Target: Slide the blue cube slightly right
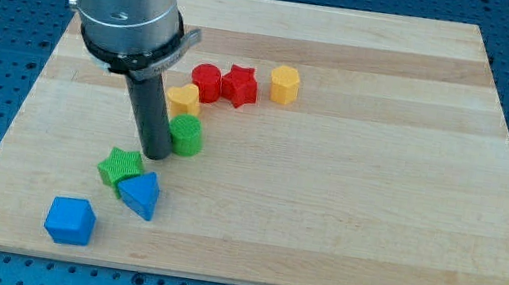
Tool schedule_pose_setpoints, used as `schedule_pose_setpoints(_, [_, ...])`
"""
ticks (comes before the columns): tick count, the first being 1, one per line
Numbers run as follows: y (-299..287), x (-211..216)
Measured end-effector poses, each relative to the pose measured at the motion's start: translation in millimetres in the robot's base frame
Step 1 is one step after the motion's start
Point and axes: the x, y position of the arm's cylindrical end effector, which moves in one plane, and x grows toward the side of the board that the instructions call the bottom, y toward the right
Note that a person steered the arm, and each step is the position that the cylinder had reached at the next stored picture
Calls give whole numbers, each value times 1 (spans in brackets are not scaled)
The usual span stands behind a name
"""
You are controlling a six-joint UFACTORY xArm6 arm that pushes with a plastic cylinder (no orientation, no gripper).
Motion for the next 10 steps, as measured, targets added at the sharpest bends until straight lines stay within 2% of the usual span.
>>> schedule_pose_setpoints(3, [8, 0])
schedule_pose_setpoints(4, [-7, -1])
schedule_pose_setpoints(6, [-37, -37])
schedule_pose_setpoints(7, [-50, -37])
schedule_pose_setpoints(10, [-138, 16])
